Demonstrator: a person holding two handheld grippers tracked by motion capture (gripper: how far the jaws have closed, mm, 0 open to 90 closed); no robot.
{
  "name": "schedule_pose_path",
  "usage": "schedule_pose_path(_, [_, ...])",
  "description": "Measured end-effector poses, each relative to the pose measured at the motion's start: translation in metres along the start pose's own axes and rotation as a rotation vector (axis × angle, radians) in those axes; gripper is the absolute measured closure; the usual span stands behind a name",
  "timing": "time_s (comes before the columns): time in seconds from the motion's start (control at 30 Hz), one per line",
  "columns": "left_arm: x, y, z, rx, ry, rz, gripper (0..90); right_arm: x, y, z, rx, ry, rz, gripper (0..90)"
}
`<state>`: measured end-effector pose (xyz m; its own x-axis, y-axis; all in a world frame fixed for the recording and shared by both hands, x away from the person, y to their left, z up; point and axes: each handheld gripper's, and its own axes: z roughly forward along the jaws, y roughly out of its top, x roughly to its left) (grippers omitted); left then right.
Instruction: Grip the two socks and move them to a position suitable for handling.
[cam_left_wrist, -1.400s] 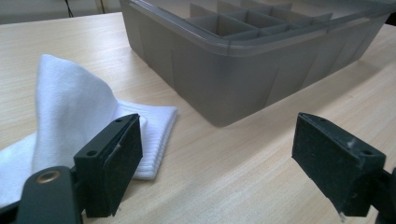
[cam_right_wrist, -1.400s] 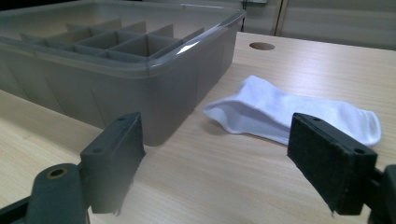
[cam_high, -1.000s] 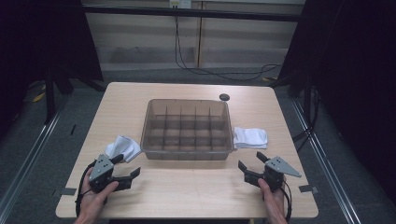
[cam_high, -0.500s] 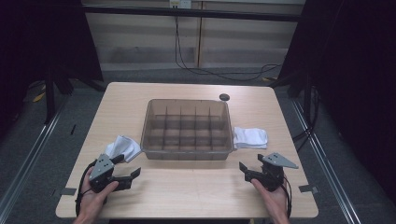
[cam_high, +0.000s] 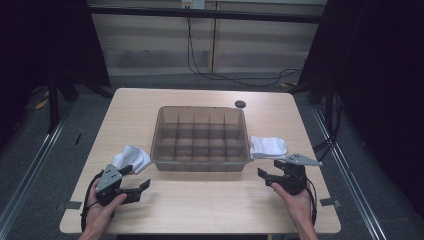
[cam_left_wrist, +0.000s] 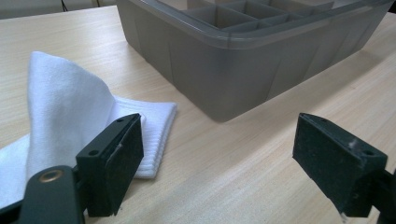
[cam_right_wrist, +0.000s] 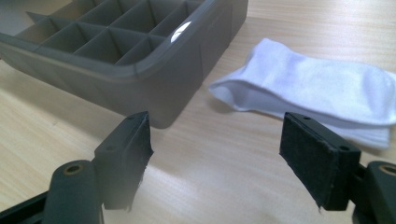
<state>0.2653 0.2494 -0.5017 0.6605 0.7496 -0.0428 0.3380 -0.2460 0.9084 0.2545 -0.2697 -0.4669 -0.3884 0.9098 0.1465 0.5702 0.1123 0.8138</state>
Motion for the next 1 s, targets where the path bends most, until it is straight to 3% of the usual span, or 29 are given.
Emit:
schedule_pose_path(0.3, [-0.001, 0.000, 0.000, 0.004, -0.014, 0.010, 16.1, -0.020, 0.022, 0.005, 0.055, -0.007, 0.036, 16.3])
schedule_pose_path(0.5, [-0.001, 0.000, 0.001, 0.006, -0.017, 0.009, 16.1, -0.034, 0.033, 0.012, 0.083, -0.006, 0.061, 15.7])
schedule_pose_path(0.63, [-0.001, 0.000, 0.001, 0.004, -0.017, 0.011, 16.1, -0.047, 0.045, 0.024, 0.129, 0.013, 0.093, 15.7])
schedule_pose_path(0.83, [-0.001, 0.000, 0.000, 0.007, -0.016, 0.018, 16.1, -0.055, 0.057, 0.043, 0.208, 0.024, 0.106, 15.1])
schedule_pose_path(0.93, [-0.001, 0.000, 0.001, 0.007, -0.020, 0.016, 16.1, -0.058, 0.060, 0.051, 0.221, 0.044, 0.128, 15.2])
schedule_pose_path(1.0, [-0.001, 0.000, 0.001, 0.006, -0.021, 0.016, 16.1, -0.060, 0.062, 0.057, 0.224, 0.026, 0.127, 15.2])
